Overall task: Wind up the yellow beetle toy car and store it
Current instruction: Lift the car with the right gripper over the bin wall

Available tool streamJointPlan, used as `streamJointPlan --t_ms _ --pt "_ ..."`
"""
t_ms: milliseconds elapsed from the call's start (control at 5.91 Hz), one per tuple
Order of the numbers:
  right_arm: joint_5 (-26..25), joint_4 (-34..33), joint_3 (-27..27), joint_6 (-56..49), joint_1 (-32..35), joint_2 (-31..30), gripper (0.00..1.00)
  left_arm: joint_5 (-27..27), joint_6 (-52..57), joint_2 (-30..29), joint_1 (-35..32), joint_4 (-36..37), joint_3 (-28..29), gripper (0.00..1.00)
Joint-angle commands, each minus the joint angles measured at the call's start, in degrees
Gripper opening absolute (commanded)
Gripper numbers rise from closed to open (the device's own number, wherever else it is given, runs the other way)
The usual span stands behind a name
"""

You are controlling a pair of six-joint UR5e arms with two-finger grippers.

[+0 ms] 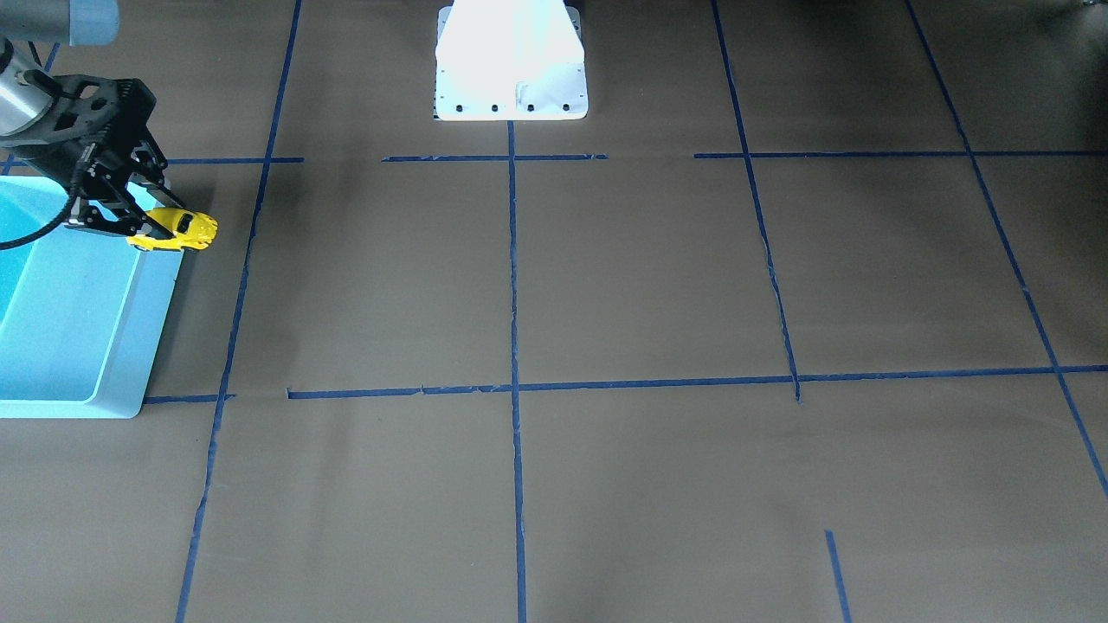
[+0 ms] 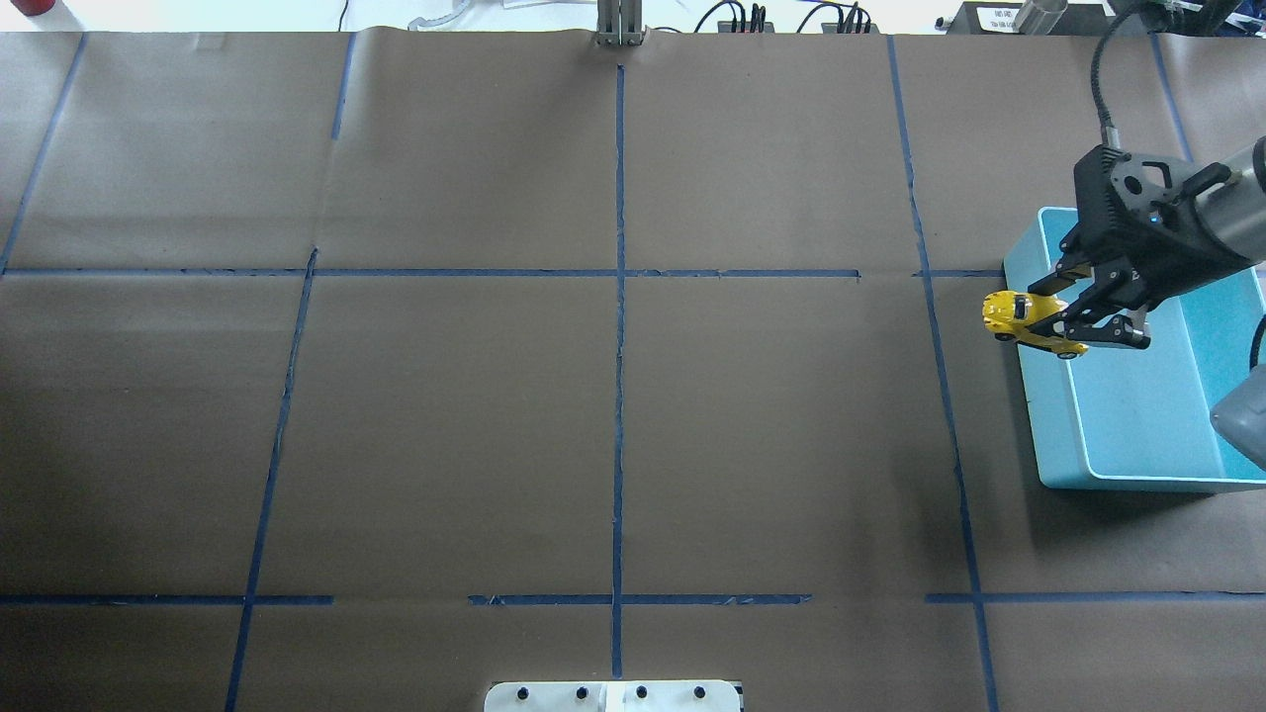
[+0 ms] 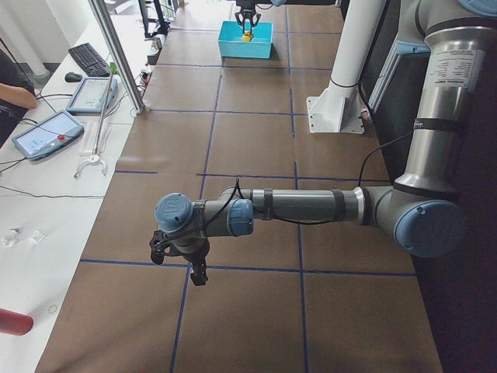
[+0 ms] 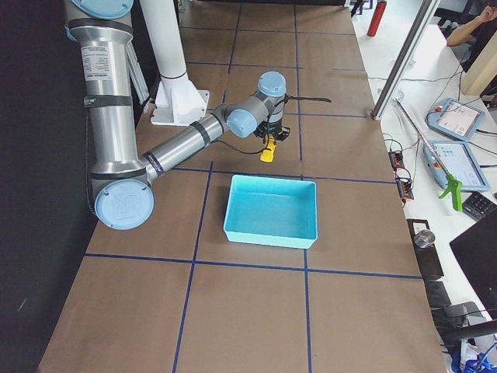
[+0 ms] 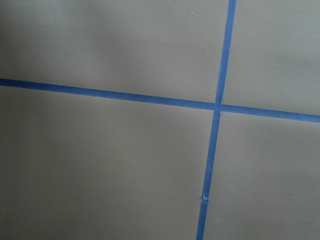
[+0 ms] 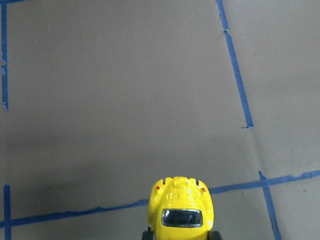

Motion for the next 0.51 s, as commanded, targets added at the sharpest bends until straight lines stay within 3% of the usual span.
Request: streamJointPlan --t_ms 0,169,338 --pt "1.3 -0.3 -1.8 -10.8 5.4 -4.1 0.00 0.5 0.2 4.6 -2.0 0.3 -8.8 1.00" --pt "1.1 -0.3 -2.7 -16.1 6.9 -6.1 0.00 1.1 0.6 4.7 -6.9 0.3 -7.3 1.00" --pt "1.1 -0.1 -5.3 -22.4 8.9 -6.6 0.00 1.0 0.5 7.1 -8.2 0.3 -10.4 1.00"
